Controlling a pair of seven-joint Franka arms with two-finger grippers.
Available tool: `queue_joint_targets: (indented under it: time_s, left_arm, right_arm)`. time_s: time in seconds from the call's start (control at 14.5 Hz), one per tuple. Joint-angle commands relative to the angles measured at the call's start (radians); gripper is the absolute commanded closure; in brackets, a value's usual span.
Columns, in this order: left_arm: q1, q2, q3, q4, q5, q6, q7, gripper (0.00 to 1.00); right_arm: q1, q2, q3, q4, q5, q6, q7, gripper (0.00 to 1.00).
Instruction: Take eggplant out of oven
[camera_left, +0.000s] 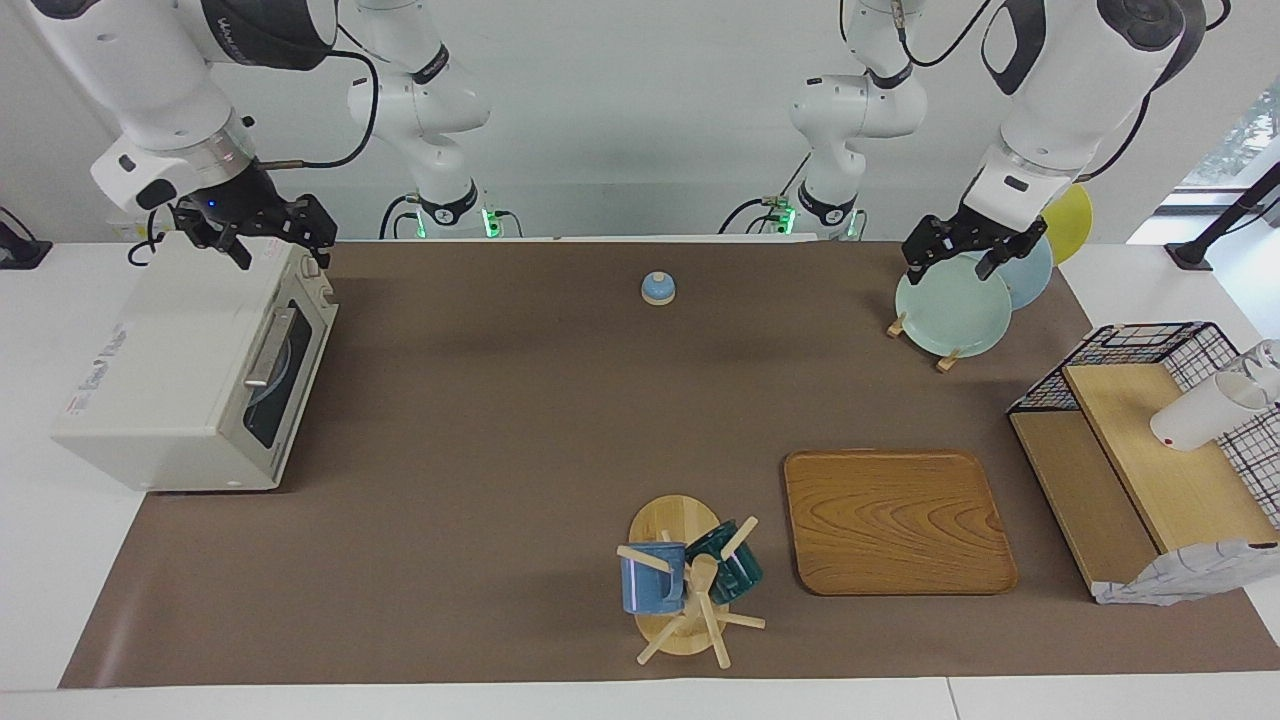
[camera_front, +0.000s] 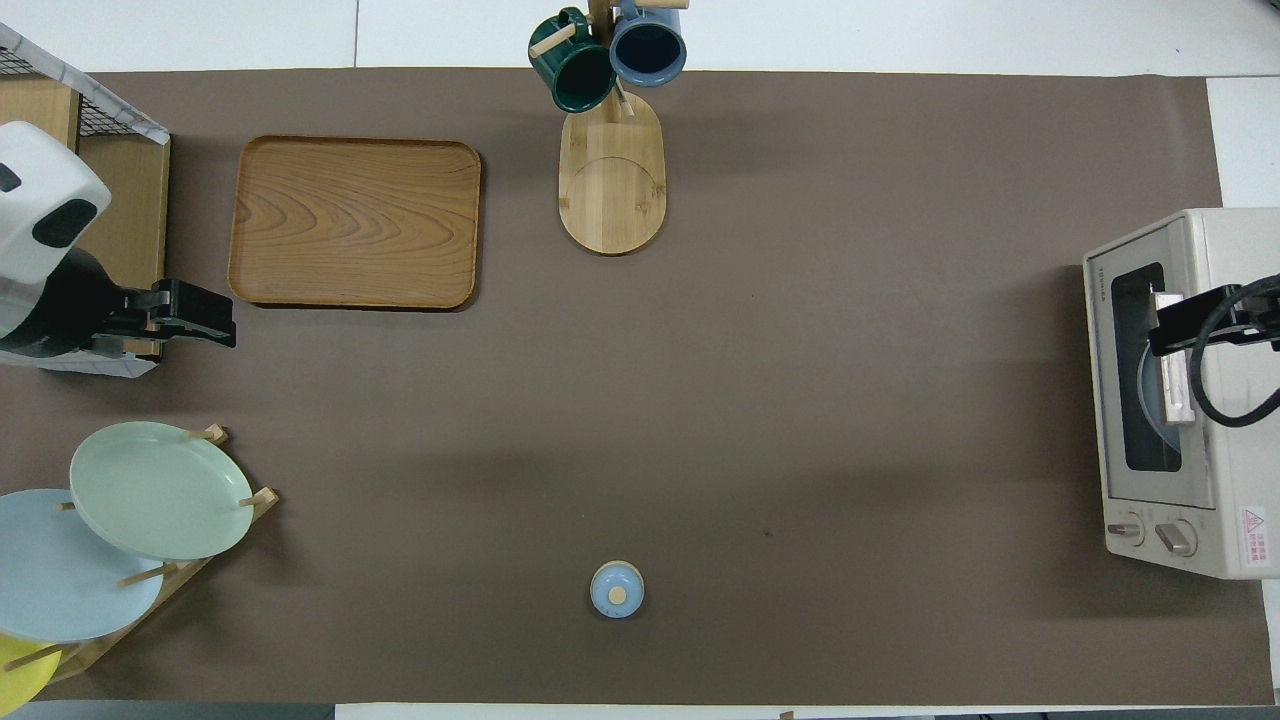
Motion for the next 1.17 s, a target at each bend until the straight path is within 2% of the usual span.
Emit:
queue_joint_targets:
  time_s: [0.0,0.34,0.41,0.48,0.55,0.69,0.76,1.1]
  left_arm:
    - [0.007,-0.01,-0.003,-0.012,0.013,0.01,-0.008,0.0]
    - [0.007,-0.01,-0.003,-0.012,0.013,0.01,-0.008,0.0]
    - [0.007,-0.01,-0.003,-0.012,0.013,0.012,-0.008,0.0]
    - [0.007,-0.01,-0.003,-0.012,0.013,0.012,-0.008,0.0]
    - [0.007,-0.01,-0.003,-0.01,0.013,0.01,-0.008,0.0]
    - [0.007,-0.01,-0.003,-0.012,0.013,0.01,-0.008,0.0]
    - [0.007,-0.01,-0.003,-0.012,0.013,0.01,-0.008,0.0]
    - [0.007,-0.01,-0.003,-0.012,0.013,0.01,-0.008,0.0]
  right_arm:
    - [0.0,-0.029,0.001,-0.039,0.021,0.032,0.022,0.0]
    - [0.005,-0.042,0.004,-0.065,0.007,0.034,-0.006,0.0]
    - [0.006,-0.059,0.004,-0.106,0.007,0.07,-0.023,0.55]
    - [0.006,-0.076,0.002,-0.147,0.006,0.104,-0.033,1.0]
    - [-0.001,-0.094,0.002,-0.204,0.006,0.142,-0.047,1.0]
    - [-0.008,-0.149,-0.001,-0.342,0.001,0.292,-0.072,1.0]
    - [-0.026,-0.156,-0.002,-0.379,-0.013,0.331,-0.072,1.0]
    - [-0.063,-0.095,-0.001,-0.401,-0.131,0.391,-0.086,1.0]
